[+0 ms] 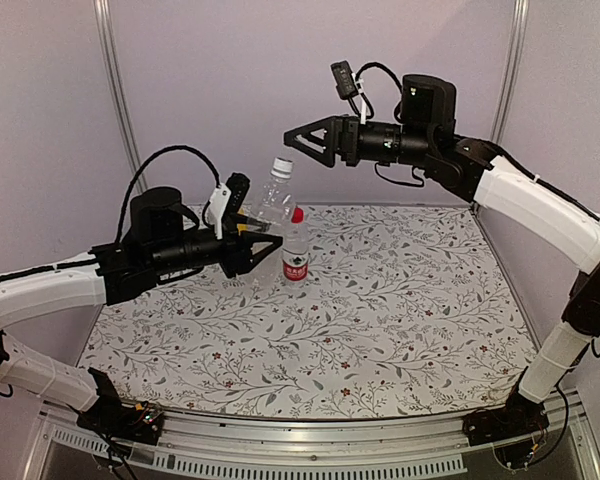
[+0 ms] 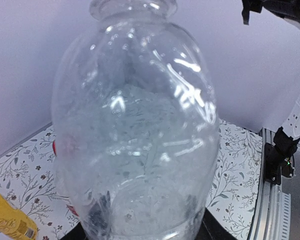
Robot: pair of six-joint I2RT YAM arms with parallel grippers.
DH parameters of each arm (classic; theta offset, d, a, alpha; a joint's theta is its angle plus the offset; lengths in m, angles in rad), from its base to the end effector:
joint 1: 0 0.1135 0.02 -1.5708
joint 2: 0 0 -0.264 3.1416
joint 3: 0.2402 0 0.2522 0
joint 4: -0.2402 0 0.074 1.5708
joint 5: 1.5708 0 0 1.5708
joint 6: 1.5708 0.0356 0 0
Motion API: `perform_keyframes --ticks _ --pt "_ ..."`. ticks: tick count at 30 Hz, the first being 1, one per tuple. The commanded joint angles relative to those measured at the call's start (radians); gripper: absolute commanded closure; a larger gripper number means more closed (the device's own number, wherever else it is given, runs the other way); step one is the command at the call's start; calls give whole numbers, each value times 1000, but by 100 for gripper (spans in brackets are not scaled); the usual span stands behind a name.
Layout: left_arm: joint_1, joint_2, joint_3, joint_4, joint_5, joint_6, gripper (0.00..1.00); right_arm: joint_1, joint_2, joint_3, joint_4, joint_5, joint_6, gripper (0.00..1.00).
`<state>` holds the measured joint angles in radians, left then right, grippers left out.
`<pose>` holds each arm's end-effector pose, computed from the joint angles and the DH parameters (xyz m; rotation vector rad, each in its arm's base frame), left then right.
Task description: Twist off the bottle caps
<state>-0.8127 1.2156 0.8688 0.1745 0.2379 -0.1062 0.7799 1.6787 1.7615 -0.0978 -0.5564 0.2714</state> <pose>0.1905 -0.2134 0.3156 0.7978 1.6372 -0.8700 0.2653 0.2889 0.4545 -0.8733 1.4956 1.2359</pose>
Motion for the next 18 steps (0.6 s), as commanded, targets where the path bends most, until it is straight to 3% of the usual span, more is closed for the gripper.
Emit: perform_keyframes --ticks 1,18 --pt "-23 -11 30 -27 -131 22 51 39 25 60 -26 168 69 11" --pt "-42 -22 30 -41 -221 42 51 76 135 118 -85 173 66 31"
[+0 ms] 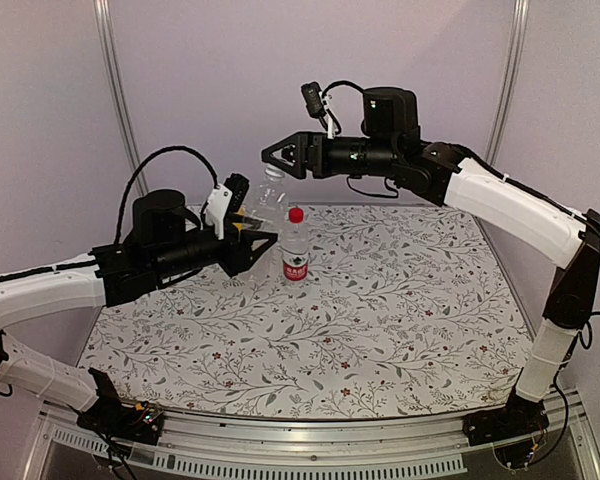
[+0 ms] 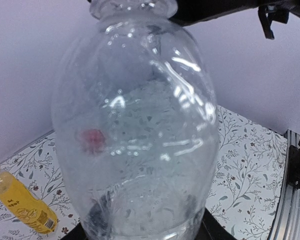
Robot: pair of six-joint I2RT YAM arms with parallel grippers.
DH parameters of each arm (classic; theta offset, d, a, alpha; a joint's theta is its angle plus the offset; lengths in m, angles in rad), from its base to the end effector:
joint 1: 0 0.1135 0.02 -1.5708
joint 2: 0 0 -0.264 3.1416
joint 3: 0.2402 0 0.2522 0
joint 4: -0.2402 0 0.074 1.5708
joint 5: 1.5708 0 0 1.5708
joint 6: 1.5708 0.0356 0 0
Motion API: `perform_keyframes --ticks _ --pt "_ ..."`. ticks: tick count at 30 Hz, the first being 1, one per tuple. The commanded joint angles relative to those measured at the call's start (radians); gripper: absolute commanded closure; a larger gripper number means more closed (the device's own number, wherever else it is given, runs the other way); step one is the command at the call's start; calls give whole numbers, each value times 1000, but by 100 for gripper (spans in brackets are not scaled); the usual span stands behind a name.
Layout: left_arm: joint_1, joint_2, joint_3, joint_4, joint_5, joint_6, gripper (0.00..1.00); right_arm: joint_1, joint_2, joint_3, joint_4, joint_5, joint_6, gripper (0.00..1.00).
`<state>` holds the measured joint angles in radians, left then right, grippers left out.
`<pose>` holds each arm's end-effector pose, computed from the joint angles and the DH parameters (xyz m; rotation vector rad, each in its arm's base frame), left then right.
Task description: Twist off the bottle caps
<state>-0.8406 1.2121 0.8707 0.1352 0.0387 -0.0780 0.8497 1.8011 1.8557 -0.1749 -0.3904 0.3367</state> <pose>0.1894 -0.2136 0.3128 0.7078 1.6881 -0.6910 0.2722 0.3302 0.4310 -0.7653 1.6688 1.1925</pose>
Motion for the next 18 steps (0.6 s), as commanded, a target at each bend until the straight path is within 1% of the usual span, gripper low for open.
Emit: perform_keyframes --ticks 1,4,8,18 --pt "-14 -20 28 -1 -24 15 52 6 13 24 -9 4 1 34" --pt "-14 -20 29 -2 -29 16 52 6 17 16 -1 -16 3 40" --pt "-16 -20 28 -2 -34 18 52 6 14 12 4 -27 4 51" --pt "-17 -20 28 -3 -36 21 52 8 18 5 8 -51 8 51"
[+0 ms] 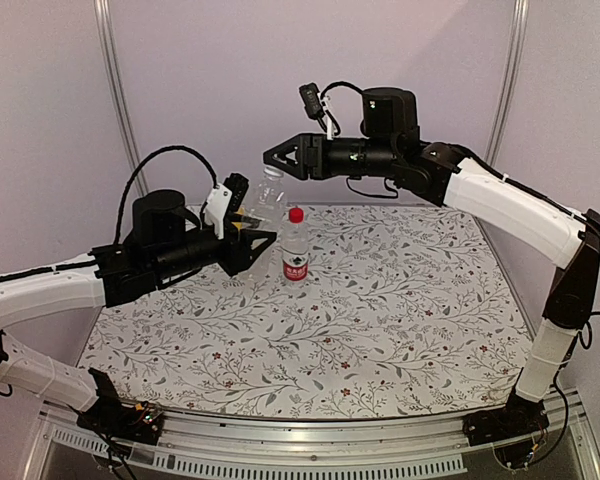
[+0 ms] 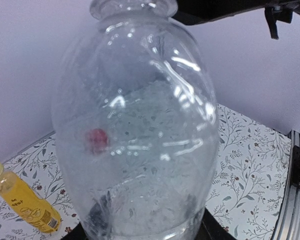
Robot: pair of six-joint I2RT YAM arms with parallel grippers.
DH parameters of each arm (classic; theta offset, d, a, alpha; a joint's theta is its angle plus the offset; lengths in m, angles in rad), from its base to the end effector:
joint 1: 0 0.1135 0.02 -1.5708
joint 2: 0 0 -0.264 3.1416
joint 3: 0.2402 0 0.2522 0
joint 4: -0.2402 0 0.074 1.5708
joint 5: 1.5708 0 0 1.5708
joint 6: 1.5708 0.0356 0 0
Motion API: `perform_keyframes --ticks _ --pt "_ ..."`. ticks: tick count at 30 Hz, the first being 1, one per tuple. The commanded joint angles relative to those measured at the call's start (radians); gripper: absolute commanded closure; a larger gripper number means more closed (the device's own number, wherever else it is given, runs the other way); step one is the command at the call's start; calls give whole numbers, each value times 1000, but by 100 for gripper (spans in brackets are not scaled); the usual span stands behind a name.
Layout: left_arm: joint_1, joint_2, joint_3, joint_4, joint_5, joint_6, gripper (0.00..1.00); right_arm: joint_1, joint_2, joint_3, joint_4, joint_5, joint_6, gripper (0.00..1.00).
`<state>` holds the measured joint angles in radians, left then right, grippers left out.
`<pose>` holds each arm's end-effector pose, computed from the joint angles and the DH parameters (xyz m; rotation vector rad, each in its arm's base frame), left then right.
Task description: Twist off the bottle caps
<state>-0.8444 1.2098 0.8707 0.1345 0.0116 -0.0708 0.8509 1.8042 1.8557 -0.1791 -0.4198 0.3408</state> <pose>0.1890 -0.2134 0.3133 0.6964 1.6868 -0.6656 0.2714 0.3316 0.4293 -0.7884 1.6732 1.2183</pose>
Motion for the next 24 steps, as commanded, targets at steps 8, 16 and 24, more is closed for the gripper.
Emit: perform_keyframes --ticks 8,16,24 --pt "-15 -21 28 -3 -9 17 52 7 18 3 12 -29 6 56" --pt "-15 -21 29 -4 -9 18 52 8 24 1 12 -40 9 60" --pt "-16 -23 27 -4 -9 18 52 9 22 0 14 -40 5 70"
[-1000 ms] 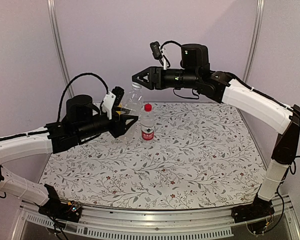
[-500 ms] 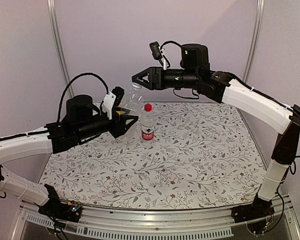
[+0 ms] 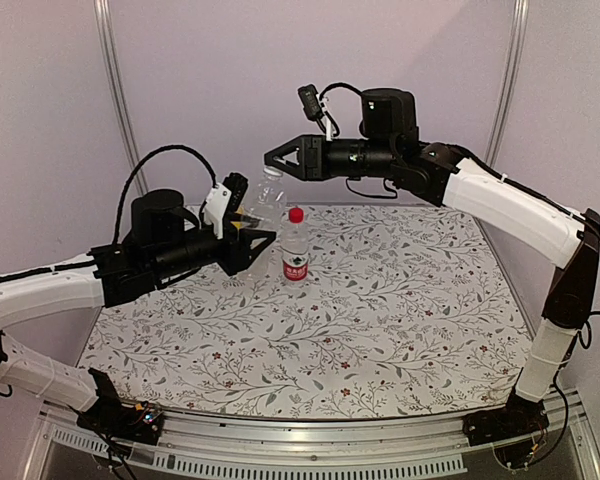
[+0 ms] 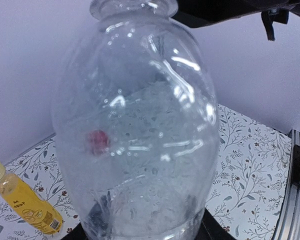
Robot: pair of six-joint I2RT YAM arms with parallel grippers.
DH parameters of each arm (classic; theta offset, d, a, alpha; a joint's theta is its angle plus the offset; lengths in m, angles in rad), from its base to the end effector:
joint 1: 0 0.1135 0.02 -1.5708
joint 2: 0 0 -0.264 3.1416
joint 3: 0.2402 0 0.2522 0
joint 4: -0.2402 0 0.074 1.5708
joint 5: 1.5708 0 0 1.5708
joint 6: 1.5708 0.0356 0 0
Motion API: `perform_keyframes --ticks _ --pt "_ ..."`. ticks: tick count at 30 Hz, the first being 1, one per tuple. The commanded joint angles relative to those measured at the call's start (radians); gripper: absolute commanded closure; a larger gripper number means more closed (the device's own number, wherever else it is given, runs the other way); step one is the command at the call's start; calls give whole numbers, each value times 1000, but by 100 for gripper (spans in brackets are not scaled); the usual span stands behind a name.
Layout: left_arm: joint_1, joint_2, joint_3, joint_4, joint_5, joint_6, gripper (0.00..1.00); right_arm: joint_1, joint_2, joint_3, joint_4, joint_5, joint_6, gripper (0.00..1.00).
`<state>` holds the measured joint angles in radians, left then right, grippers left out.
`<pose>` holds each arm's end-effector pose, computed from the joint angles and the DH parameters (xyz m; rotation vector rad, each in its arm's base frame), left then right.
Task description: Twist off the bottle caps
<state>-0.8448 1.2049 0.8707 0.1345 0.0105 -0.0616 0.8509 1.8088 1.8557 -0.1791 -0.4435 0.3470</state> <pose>0.1883 -0.2127 0.3146 0.7014 1.6782 -0.6599 0.2716 0.3329 0.4275 -0.8038 1.6773 1.2408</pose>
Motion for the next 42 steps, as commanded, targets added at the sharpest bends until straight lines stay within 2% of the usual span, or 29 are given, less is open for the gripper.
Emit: perform_keyframes --ticks 1,4,6,8,11,14,18,23,30,33,42 --pt "-15 -18 27 -4 -8 9 52 8 17 1 17 -23 -7 74" --pt "-14 -29 22 0 74 17 52 -6 4 -13 52 -121 -59 89" --pt "-7 -51 5 32 242 29 51 -33 -12 -46 103 -364 -150 95" --pt "2 -64 -15 80 483 40 50 -48 -25 -58 88 -588 -271 95" --pt "9 -58 -40 170 765 6 49 -50 -38 -51 4 -753 -473 94" --pt "20 -36 -49 241 917 -43 49 -52 -26 -32 -24 -876 -518 93" --pt "35 3 -43 288 1042 -104 49 -58 -16 -32 -27 -937 -529 87" --pt "39 20 -28 255 1011 -103 50 -71 -16 -27 -26 -915 -503 86" --pt "51 5 -14 179 814 -64 50 -75 -26 -27 -43 -793 -467 82" --pt "51 6 -2 140 736 -46 51 -77 -26 -26 -54 -739 -456 76" --pt "55 2 2 113 634 -35 51 -84 -44 -27 -69 -660 -440 42"
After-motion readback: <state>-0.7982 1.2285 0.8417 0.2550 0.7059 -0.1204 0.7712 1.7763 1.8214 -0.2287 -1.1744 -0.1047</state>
